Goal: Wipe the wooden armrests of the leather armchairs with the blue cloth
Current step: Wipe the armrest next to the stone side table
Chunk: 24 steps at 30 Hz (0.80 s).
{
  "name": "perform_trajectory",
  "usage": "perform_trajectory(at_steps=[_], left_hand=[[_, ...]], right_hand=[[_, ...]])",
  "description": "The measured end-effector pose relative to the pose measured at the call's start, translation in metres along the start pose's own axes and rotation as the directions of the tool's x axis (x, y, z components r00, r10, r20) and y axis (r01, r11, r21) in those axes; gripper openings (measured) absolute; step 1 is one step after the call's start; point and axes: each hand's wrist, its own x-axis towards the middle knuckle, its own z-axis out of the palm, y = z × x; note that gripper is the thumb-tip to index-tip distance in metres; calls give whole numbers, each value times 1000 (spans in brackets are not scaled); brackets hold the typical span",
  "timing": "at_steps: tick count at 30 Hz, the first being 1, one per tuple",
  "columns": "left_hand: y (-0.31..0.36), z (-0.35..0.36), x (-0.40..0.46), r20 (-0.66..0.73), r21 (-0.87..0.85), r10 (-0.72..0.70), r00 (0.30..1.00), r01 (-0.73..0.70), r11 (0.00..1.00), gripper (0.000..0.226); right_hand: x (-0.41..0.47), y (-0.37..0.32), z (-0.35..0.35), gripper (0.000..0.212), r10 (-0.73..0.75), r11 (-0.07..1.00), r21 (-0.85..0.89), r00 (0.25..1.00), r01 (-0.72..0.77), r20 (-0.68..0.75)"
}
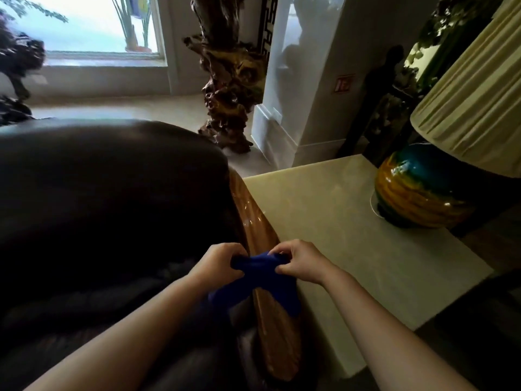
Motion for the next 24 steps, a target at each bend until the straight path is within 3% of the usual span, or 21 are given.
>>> perform_trajectory(at_steps=[4, 10, 18, 21, 24], left_hand=[[1, 40, 42, -77, -77, -123, 989, 117, 990, 29], [-10, 80, 93, -78, -147, -254, 964, 241, 959, 30], [-47, 101, 145, -148, -130, -242, 959, 224, 966, 28], [-69, 118, 159, -142, -138, -255, 956, 236, 962, 30], [-88, 146, 166, -163, -207, -326, 931, 290, 934, 32]], right_hand=[[54, 41, -20, 35, -55, 992, -109, 995, 64, 85], [111, 81, -37, 33, -126, 961, -219, 973, 168, 193], [180, 105, -33, 35, -189, 924, -293, 960, 245, 206], [199, 118, -16, 40, -155, 920, -330, 969, 213, 192], [206, 145, 12, 52, -54, 959, -271, 991, 86, 124]])
